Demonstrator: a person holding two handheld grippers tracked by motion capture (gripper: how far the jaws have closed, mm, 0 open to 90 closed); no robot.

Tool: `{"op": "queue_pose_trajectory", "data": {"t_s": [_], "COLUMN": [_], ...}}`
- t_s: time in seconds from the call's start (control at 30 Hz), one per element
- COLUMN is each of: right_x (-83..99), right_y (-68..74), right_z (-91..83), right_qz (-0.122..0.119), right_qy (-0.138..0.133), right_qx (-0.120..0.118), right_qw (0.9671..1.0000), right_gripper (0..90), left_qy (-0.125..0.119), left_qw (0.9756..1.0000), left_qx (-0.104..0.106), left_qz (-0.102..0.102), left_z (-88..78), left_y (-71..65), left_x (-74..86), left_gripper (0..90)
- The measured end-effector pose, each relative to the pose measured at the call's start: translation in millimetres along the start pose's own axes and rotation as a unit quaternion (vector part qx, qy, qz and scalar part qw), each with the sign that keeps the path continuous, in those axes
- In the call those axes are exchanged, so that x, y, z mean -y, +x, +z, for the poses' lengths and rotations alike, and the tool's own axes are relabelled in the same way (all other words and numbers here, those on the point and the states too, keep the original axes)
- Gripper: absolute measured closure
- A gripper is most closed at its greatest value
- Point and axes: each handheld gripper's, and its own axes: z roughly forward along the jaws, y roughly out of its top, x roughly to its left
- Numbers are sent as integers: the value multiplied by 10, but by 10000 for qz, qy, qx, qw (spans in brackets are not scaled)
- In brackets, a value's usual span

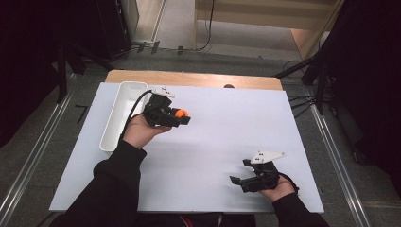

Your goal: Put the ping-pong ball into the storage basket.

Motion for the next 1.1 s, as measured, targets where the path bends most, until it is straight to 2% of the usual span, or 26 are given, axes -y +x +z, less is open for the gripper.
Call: {"op": "queue_pose_trajectory", "data": {"t_s": [0.17,0.3,0.47,0.57,0.8,1.1], "right_x": [0,0,-1,-4,0,0], "right_y": [8,9,8,6,7,7], "right_z": [1,6,7,10,7,5], "right_qz": [44,26,30,17,40,39], "right_qy": [44,68,77,92,91,106], "right_qx": [-4,-10,-10,-15,-32,-42], "right_qw": [10000,10000,10000,10000,9999,9999], "right_gripper": [137,137,137,137,137,137], "left_qy": [-84,-169,-200,-184,-189,-210], "left_qw": [9999,9998,9997,9996,9996,9994], "left_qx": [-129,-68,-90,-228,-150,-227], "left_qz": [42,-9,-53,-29,-118,-135], "left_z": [-63,-122,-189,-209,-238,-296], "left_y": [26,65,112,138,205,282], "left_x": [7,6,10,12,27,41], "left_gripper": [506,506,506,506,506,506]}}
